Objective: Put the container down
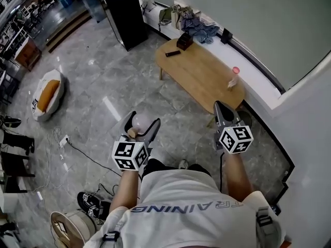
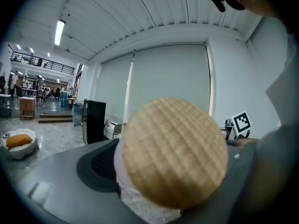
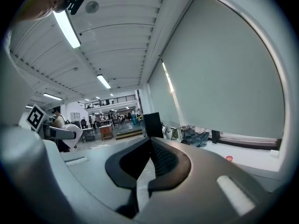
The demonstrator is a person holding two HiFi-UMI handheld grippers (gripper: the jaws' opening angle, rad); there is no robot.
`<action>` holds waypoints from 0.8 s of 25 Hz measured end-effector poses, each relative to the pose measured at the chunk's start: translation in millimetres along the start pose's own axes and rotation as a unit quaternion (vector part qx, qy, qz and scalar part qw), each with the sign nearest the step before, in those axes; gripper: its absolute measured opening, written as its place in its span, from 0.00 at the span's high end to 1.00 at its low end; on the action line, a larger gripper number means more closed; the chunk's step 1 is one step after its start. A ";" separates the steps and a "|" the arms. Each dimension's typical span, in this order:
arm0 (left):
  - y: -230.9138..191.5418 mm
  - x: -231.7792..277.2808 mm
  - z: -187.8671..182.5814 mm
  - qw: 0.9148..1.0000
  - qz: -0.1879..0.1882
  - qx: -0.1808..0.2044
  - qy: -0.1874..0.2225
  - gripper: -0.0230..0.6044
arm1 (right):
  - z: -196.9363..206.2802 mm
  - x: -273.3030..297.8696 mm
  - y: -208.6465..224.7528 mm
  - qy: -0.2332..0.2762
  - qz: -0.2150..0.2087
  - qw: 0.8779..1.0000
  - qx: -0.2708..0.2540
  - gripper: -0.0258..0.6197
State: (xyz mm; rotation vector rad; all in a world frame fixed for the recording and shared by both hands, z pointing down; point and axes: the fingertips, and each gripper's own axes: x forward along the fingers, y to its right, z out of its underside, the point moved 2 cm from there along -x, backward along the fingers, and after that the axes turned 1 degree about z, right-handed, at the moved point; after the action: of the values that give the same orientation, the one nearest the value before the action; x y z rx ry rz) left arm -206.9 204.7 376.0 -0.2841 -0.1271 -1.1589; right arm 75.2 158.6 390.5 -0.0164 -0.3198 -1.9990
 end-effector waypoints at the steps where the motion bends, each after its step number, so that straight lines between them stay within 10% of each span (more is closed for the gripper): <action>1: 0.1 8.0 -2.6 1.000 0.003 0.001 -0.001 0.32 | 0.3 2.5 5.4 -0.002 0.004 1.000 0.001 0.93; 20: -94.9 215.5 -62.9 0.992 0.127 0.002 -0.025 0.32 | -36.8 153.1 55.8 -0.011 0.117 0.993 0.003 0.94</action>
State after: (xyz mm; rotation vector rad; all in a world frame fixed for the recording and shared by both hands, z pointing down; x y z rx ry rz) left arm -211.0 -38.9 383.3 -0.3171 -0.1325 -0.8994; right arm 62.5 -8.0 390.6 -0.0693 -0.3217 -1.7670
